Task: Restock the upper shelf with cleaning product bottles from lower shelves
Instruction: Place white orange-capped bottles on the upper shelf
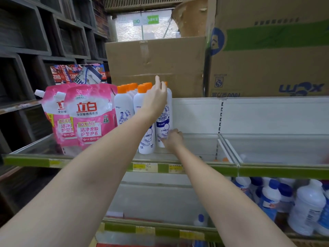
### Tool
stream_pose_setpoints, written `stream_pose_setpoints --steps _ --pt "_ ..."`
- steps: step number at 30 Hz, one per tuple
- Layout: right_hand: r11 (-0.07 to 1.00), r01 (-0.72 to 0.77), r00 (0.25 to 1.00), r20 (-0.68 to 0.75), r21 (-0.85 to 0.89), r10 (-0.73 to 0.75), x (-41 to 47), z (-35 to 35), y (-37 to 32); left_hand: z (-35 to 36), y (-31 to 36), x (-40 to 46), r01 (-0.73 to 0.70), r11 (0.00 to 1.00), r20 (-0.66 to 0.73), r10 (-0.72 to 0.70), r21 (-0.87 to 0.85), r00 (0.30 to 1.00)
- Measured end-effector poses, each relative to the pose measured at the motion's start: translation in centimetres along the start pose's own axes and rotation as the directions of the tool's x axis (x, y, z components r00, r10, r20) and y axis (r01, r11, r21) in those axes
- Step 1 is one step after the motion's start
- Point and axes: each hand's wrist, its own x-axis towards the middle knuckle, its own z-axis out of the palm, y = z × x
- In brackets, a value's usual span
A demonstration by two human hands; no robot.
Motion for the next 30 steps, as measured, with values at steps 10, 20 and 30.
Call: stream_pose_setpoints --steps 10,20,30 --pt "0.999 0.014 0.979 -0.204 0.045 -0.005 -4.3 -3.2 3.7 1.1 1.9 -5.9 -0.175 0.985 0.046 0.174 0.003 0.984" --pt "0.997 -0.014 0.916 -0.401 -0.079 -0.019 -13.5 -7.5 9.8 2.0 9.7 -11.8 -0.252 0.948 0.191 0.288 -0.192 0.938" --pt "0.947 -0.309 0.919 -0.285 -0.088 0.273 -23.1 -5.9 21.2 7.6 17.1 -21.3 -0.238 0.891 0.391 0.392 -0.387 0.833"
